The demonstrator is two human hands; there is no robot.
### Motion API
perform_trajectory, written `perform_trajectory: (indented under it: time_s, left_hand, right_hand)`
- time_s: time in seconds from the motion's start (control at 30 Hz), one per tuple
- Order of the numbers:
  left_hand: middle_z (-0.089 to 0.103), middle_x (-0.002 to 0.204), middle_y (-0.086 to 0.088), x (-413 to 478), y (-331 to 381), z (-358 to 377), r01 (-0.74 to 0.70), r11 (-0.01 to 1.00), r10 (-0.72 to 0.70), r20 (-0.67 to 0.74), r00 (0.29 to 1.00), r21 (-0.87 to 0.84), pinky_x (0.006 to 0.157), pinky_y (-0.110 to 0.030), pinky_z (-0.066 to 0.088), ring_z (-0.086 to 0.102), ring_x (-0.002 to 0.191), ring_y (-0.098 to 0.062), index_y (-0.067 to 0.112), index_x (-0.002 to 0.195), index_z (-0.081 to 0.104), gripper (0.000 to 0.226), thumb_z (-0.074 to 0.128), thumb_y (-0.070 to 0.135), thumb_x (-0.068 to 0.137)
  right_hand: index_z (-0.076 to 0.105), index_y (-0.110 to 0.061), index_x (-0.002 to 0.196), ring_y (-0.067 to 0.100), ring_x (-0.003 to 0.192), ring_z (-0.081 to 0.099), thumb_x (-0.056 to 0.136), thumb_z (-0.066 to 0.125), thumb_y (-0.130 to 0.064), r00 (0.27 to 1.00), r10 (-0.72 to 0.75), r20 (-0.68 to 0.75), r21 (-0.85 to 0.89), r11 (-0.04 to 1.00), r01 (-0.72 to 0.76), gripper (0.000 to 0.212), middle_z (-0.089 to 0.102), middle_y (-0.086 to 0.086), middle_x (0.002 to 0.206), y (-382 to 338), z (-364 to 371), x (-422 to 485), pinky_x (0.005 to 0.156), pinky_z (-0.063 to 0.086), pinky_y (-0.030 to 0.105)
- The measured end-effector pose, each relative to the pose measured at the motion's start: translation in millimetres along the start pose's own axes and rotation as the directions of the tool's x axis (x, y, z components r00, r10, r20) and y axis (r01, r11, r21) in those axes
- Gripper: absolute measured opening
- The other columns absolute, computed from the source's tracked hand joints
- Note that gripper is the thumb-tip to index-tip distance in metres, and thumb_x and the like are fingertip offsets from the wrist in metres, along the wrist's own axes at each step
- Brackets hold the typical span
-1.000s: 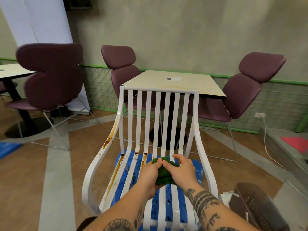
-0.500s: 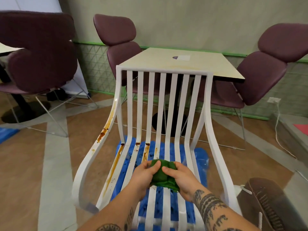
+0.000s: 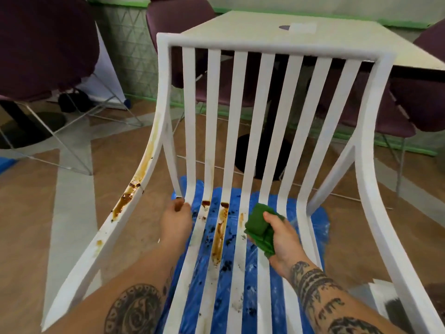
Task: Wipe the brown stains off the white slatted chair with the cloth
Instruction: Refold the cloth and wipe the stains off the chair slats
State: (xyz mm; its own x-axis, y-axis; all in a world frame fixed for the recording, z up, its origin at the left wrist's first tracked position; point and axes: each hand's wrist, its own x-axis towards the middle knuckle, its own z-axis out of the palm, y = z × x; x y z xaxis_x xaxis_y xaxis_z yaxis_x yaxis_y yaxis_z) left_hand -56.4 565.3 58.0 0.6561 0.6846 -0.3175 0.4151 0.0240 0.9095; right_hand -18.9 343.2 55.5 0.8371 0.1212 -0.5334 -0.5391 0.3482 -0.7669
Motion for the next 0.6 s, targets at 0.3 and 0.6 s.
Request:
perform_trajectory:
  time_s: [0.3,0.6]
  left_hand:
    - [0.065,0.121,-0.010,104.2,-21.2,33.4,0.027,0.973,-0.011,-0.072,0.997,0.228,0.095,-0.040,0.051,0.060,0.115,-0.033,0.019,0.117,0.066,0.021,0.053,0.025,0.101]
    - [0.066,0.118,-0.012,134.7,-35.7,40.8,0.070,0.954,-0.081,0.025,0.996,0.292,0.079,-0.029,0.045,0.058,0.096,-0.026,0.009,0.124,0.068,0.026,0.059,0.016,0.101]
  right_hand:
    - [0.044,-0.021,0.122,0.014,0.085,0.060,0.096,0.067,-0.028,0.907,-0.407,0.109,-0.809,0.494,0.319,0.035,0.057,-0.004,0.101,-11.3,9.0,91.6,0.076,0.056,0.035]
    - [0.068,-0.014,0.125,0.025,0.107,0.056,0.096,0.064,-0.010,0.827,-0.274,0.490,-0.871,-0.171,0.460,0.030,0.052,0.002,0.113,6.2,15.3,127.2,0.092,0.041,0.024]
